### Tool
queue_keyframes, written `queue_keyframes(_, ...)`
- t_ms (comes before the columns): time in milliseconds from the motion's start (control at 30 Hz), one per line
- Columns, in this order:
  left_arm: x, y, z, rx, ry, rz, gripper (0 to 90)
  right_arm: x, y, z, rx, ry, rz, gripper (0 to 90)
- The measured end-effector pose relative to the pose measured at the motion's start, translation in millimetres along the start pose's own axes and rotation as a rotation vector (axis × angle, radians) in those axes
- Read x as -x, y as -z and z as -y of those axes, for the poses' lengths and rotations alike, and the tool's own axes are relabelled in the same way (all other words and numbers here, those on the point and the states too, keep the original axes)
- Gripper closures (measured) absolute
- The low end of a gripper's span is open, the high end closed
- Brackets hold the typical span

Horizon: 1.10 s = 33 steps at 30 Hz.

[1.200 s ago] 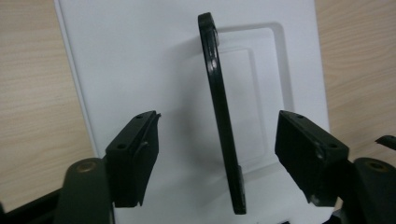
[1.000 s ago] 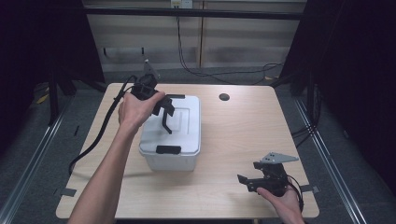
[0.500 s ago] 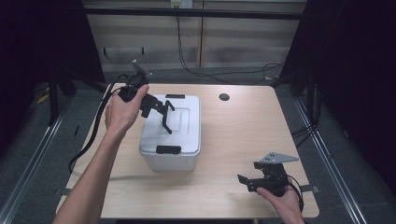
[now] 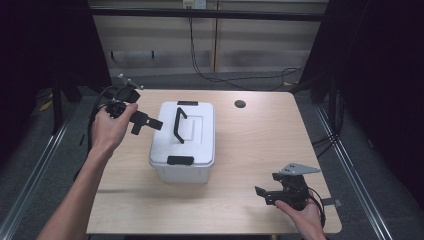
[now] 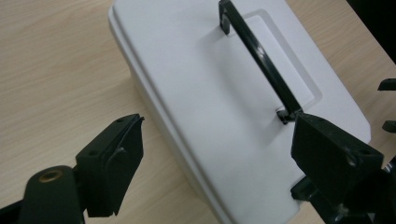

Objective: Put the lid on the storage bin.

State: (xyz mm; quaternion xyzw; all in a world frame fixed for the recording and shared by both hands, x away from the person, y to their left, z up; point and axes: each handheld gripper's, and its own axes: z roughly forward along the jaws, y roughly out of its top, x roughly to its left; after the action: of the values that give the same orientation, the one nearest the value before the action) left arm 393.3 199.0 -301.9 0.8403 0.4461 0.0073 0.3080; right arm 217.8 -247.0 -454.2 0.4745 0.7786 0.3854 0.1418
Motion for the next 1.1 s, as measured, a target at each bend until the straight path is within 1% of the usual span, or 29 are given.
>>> queue_keyframes(100,-4.1,6.9,7.4,0.033,0.013,-0.007,16.9,0.3,-0.6,-0.3,0.001,-0.003,0.002,16.4)
queue_keyframes(133,-4.6,7.8,10.2,0.038,0.001,-0.007,16.9,-0.2,-0.1,-0.2,0.002,-0.002,0.001,16.4)
queue_keyframes(200,-4.4,6.4,17.9,0.046,0.002,-0.022,16.9,-0.2,0.0,-0.1,0.002,-0.002,0.001,16.3)
queue_keyframes(267,-7.5,2.9,26.3,0.028,-0.025,-0.013,17.0,0.3,-0.1,-0.2,0.002,-0.003,0.002,16.4)
queue_keyframes(300,-9.1,1.8,31.8,0.05,-0.014,-0.013,17.5,0.4,-0.2,-0.2,0.003,-0.001,0.001,16.4)
queue_keyframes(333,-10.0,-0.4,36.9,0.052,-0.013,-0.005,17.2,0.5,-0.4,-0.2,0.001,0.0,0.002,16.3)
queue_keyframes(367,-11.1,-2.8,41.7,0.044,-0.021,0.005,16.9,0.3,-0.4,-0.2,0.002,-0.001,0.002,16.3)
queue_keyframes(400,-12.0,-4.9,47.3,0.047,-0.021,0.009,17.0,0.4,-0.4,-0.3,0.003,-0.001,0.003,16.4)
queue_keyframes(467,-14.0,-8.9,58.1,0.027,-0.031,0.015,17.2,0.6,-0.6,-0.3,0.001,-0.001,0.004,16.4)
queue_keyframes(500,-14.6,-10.1,65.4,0.034,-0.043,0.018,18.0,0.6,-0.5,-0.3,0.001,-0.003,0.004,16.4)
queue_keyframes(533,-15.3,-10.5,68.6,0.019,-0.05,0.007,17.7,0.6,-0.5,-0.3,0.001,-0.003,0.005,16.3)
queue_keyframes(567,-15.7,-10.7,73.6,0.002,-0.044,-0.013,17.2,0.6,-0.6,-0.3,0.0,-0.003,0.005,16.4)
queue_keyframes(600,-15.9,-10.1,77.2,0.01,-0.035,-0.02,17.5,0.7,-0.9,-0.4,0.001,-0.004,0.005,16.3)
queue_keyframes(700,-19.8,-6.4,91.3,0.027,-0.038,-0.009,16.5,0.2,-0.4,-0.4,0.002,-0.003,0.007,16.4)
queue_keyframes(767,-26.1,-5.6,101.9,0.038,-0.036,0.003,16.2,0.3,-0.2,-0.4,0.002,-0.003,0.006,16.4)
queue_keyframes(800,-31.1,-5.0,108.7,0.058,-0.023,0.002,16.4,0.2,-0.3,-0.4,0.003,-0.003,0.005,16.4)
queue_keyframes(833,-36.5,-5.4,117.0,0.075,-0.001,0.004,16.6,0.3,-0.4,-0.4,0.002,-0.002,0.005,16.4)
queue_keyframes(867,-39.7,-6.1,121.2,0.07,0.003,0.013,16.7,0.2,-0.4,-0.3,0.002,-0.002,0.006,16.3)
queue_keyframes(900,-42.9,-5.9,128.7,0.081,0.018,0.009,16.8,0.0,-0.4,-0.3,0.001,-0.002,0.005,16.4)
queue_keyframes(967,-45.8,-4.3,138.3,0.091,0.018,0.003,16.9,0.2,-0.7,-0.4,0.0,-0.002,0.007,16.3)
queue_keyframes(1000,-46.8,-3.6,143.8,0.1,0.029,0.004,16.9,0.1,-0.6,-0.5,0.001,-0.004,0.007,16.4)
queue_keyframes(1033,-47.3,-2.8,151.3,0.123,0.036,-0.004,16.9,0.0,-0.6,-0.5,0.001,-0.004,0.007,16.4)
queue_keyframes(1067,-47.9,-2.3,155.2,0.123,0.028,-0.009,16.7,0.0,-0.7,-0.6,0.001,-0.003,0.008,16.3)
queue_keyframes(1100,-48.1,-2.4,161.6,0.129,0.034,-0.014,16.5,0.2,-0.9,-0.7,0.002,0.002,0.008,16.4)
